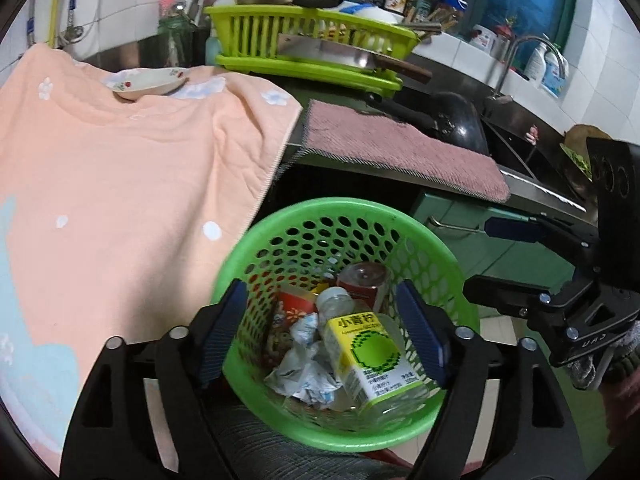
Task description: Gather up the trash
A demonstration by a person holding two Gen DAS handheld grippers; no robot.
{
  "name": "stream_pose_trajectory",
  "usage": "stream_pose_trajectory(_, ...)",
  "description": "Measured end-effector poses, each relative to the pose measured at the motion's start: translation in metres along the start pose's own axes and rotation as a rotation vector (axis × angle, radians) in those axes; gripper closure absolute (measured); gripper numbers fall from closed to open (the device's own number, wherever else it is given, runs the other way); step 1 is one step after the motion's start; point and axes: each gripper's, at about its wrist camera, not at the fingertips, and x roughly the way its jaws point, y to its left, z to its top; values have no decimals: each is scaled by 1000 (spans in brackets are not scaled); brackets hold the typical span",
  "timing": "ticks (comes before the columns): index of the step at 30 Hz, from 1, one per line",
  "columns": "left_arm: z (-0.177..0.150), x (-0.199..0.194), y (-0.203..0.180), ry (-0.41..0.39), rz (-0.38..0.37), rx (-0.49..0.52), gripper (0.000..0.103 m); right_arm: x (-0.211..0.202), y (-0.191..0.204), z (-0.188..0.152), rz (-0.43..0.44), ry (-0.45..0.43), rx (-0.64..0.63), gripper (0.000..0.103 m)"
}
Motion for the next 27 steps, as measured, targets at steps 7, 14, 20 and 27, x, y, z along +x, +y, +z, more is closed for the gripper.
stream_pose_trajectory(7,-2,-26,16,-51,52,-24,13,4,17,2,21,-6,-25,10)
stream_pose_trajectory(14,-9,-49,34,-87,90,-67,9,6,32,7,39,-12,-47,10)
stream_pose_trajectory(20,-14,-71,49,-125,137,-100,5,11,53,10,48,-14,-88,10)
stream_pose_trajectory(27,-23,-91,67,-152,198,-147,5,16,78,14,72,-22,-117,10)
